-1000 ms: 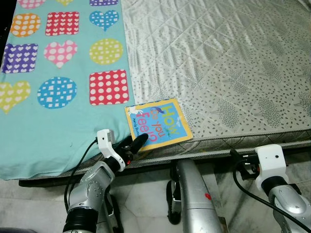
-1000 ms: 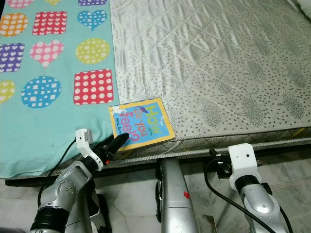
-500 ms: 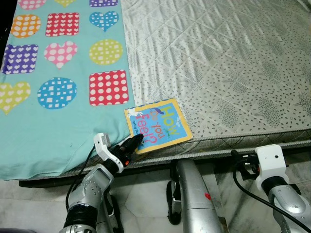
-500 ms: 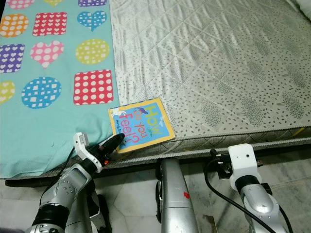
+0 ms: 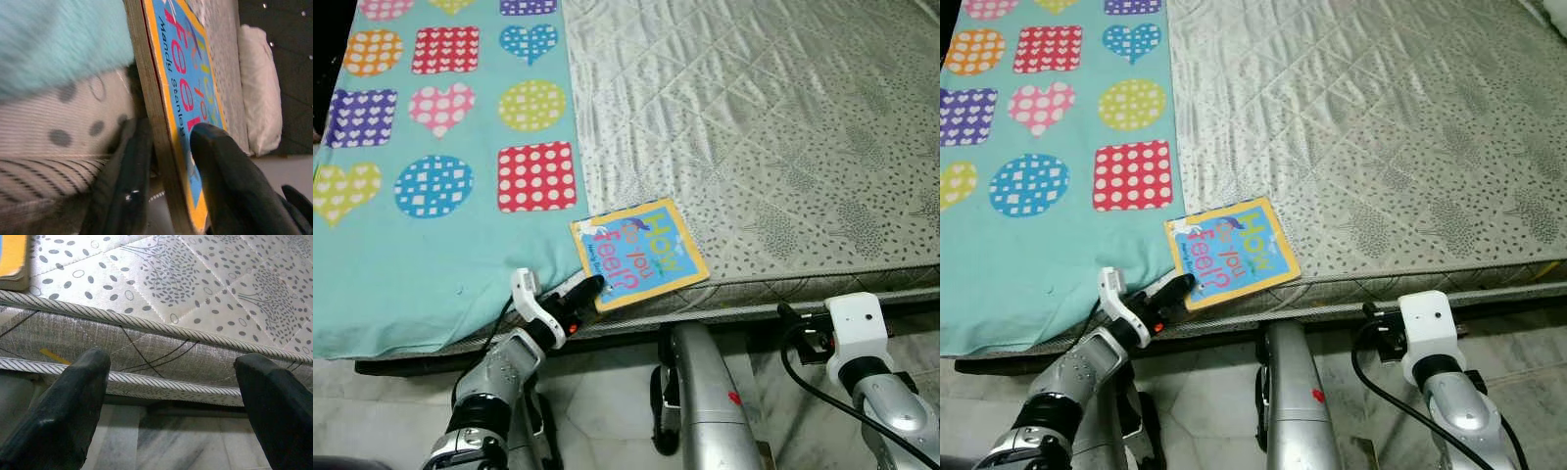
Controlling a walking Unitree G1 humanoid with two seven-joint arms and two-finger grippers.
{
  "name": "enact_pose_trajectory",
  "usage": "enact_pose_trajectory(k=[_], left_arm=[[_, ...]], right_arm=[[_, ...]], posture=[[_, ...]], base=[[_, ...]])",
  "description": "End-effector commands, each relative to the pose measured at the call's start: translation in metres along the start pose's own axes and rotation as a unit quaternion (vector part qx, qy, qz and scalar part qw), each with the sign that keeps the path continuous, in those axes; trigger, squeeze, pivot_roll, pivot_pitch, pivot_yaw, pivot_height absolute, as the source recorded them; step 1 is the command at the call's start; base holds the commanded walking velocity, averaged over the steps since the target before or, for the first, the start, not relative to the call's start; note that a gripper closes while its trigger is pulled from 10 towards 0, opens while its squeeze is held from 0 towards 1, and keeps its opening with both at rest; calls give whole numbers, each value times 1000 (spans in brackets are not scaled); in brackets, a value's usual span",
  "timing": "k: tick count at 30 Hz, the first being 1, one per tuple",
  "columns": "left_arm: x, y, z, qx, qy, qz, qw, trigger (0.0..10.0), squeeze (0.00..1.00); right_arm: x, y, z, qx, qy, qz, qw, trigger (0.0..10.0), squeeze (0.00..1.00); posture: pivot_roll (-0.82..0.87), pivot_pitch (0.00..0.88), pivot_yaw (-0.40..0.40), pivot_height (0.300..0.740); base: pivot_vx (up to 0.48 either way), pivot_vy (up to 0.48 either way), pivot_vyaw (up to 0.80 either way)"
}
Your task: Clean up the room
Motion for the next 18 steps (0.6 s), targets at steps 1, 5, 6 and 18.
enact_pose_trajectory(k=[1,5,6,18], left_arm=[[5,-24,-2,42,6,-10,999,0,0],[3,-29,-1,59,-4,-8,998,0,0],[2,-30,0,63,-9,-7,998,0,0],[1,-18,1,45,-9,61,997,0,0]], right_arm=[[0,-10,-5,20,-3,4,1000,10000,0],[0,-11,-5,21,-3,4,1000,10000,0],[1,-11,-5,21,-3,5,1000,10000,0],[5,-11,-1,19,-6,15,1000,10000,0]], posture=[[-324,350,-34,563],[-325,351,-32,563],[-324,351,-31,563],[-302,326,-9,563]], base=[[0,0,0],[0,0,0],[0,0,0],[0,0,0]])
Point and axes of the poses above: a point about 5 cm out from each wrist's last joint towards the gripper, its own z axis pointing out of the wrist towards the gripper, its own y axis along the axis of the wrist's last joint, x = y × z, the point moved 5 cm from there along z, pointing out of the wrist towards the gripper, and after that the axes turned 1 degree about -z, right-handed, at the moved point
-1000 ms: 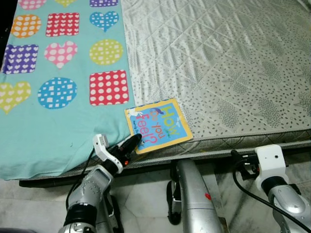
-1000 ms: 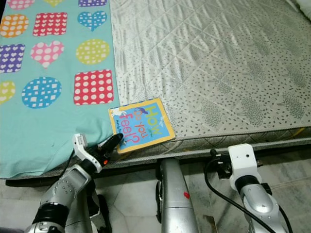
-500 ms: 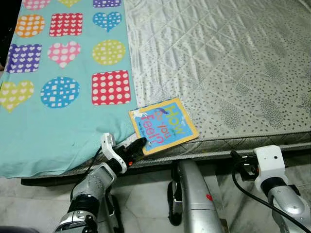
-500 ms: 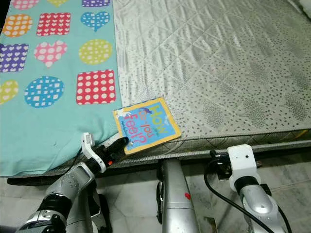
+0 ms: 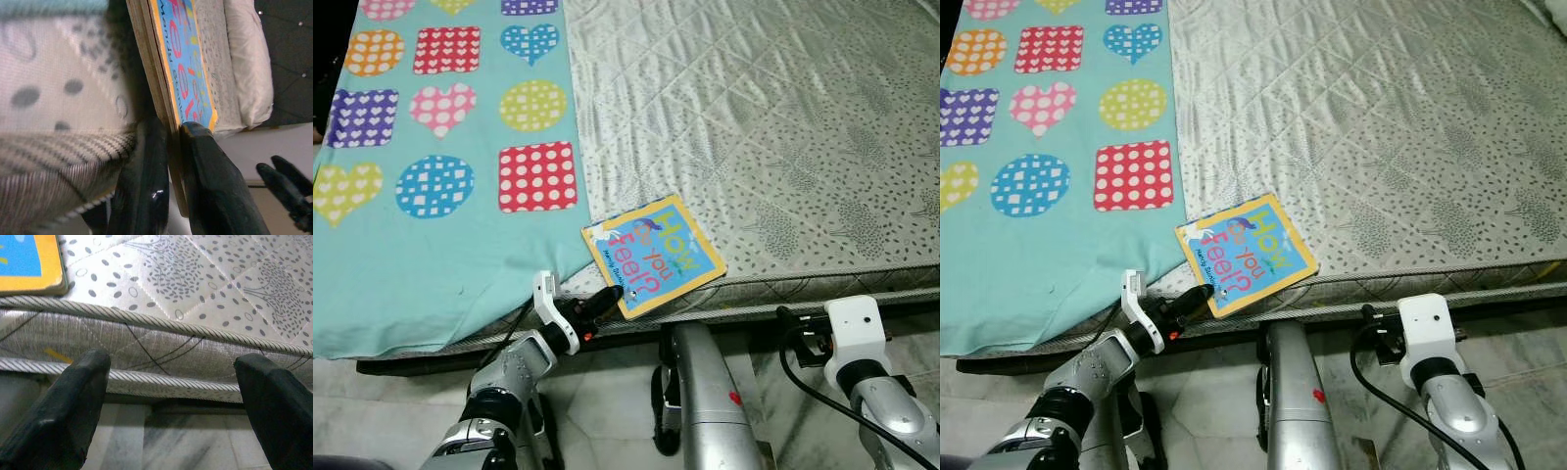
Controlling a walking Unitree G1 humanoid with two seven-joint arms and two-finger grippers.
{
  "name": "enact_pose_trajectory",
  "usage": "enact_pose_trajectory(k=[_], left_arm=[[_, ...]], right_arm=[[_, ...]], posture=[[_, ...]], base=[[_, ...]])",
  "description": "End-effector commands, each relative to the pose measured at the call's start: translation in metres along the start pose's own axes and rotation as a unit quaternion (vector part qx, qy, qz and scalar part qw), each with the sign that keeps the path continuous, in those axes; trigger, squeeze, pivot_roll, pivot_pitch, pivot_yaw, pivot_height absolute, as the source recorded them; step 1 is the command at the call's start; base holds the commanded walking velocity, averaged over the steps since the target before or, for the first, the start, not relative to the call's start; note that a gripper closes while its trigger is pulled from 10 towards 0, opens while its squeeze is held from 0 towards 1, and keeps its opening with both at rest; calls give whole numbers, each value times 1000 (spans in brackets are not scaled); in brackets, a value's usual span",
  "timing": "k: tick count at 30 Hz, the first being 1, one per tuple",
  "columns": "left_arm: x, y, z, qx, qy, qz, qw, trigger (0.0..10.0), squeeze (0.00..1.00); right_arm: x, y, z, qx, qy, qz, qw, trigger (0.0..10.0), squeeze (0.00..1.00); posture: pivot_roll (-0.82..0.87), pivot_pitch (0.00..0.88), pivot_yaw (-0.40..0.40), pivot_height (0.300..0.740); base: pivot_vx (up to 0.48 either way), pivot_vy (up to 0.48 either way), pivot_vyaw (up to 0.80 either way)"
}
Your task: Clean up the room
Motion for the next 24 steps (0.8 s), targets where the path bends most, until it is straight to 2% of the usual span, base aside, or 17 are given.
enact_pose_trajectory(k=[1,2,3,6,9,12,14,16,17,18,19,21,24], left_arm=[[8,-2,-6,2,26,25,999,0,0],[8,3,-6,-9,31,36,999,0,0],[5,12,-7,-26,30,64,997,0,0],[3,24,-10,-53,40,87,994,0,0],[-5,42,-19,-95,56,142,984,0,0],[-9,57,-32,-129,91,195,968,0,0],[-11,62,-38,-141,106,210,962,0,0],[-17,71,-51,-163,134,260,942,0,0],[-17,71,-51,-163,134,260,942,0,0],[-20,73,-56,-168,142,277,935,0,0],[-27,77,-64,-175,157,311,921,0,0],[-34,77,-72,-183,167,321,914,0,0],[-42,77,-78,-193,177,324,909,0,0]], right_arm=[[1,-10,-2,16,-2,3,1000,10000,0],[2,-10,-1,14,-3,4,1000,10000,0],[2,-8,1,10,-6,6,1000,10000,0],[3,-4,3,3,-10,15,1000,10000,0],[11,5,10,-11,-9,38,999,10000,0],[21,12,16,-20,-5,63,998,10000,0],[25,14,19,-21,-8,75,997,10000,0],[34,20,25,-20,-6,110,994,10000,0],[34,20,25,-20,-6,110,994,10000,0],[37,23,27,-24,-5,118,993,10000,0],[42,31,30,-30,-5,145,989,10000,0],[45,37,34,-37,-6,169,985,10000,0],[48,43,40,-44,-4,181,982,10000,0]], posture=[[-297,320,-7,563],[-294,317,-4,563],[-286,307,-1,563],[-275,293,8,563],[-249,267,21,563],[-218,239,35,563],[-204,225,41,563],[-184,206,53,563],[-184,206,53,563],[-177,198,56,563],[-160,179,65,563],[-143,162,69,563],[-128,150,76,563]], base=[[0,0,0],[0,0,0],[0,0,0],[0,0,0],[0,0,0],[0,0,0],[0,0,0],[0,0,0],[0,0,0],[0,0,0],[0,0,0],[0,0,0],[0,0,0]])
Point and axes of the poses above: a point about 5 cm out from each wrist's last joint towards the gripper, its own z axis pointing out of the wrist towards the gripper, its own y axis along the axis of the wrist's last joint, x = y × z, the point moved 5 cm from there along z, pointing out of the wrist towards the gripper, and after that the axes turned 1 degree about -z, right-handed, at the moved point
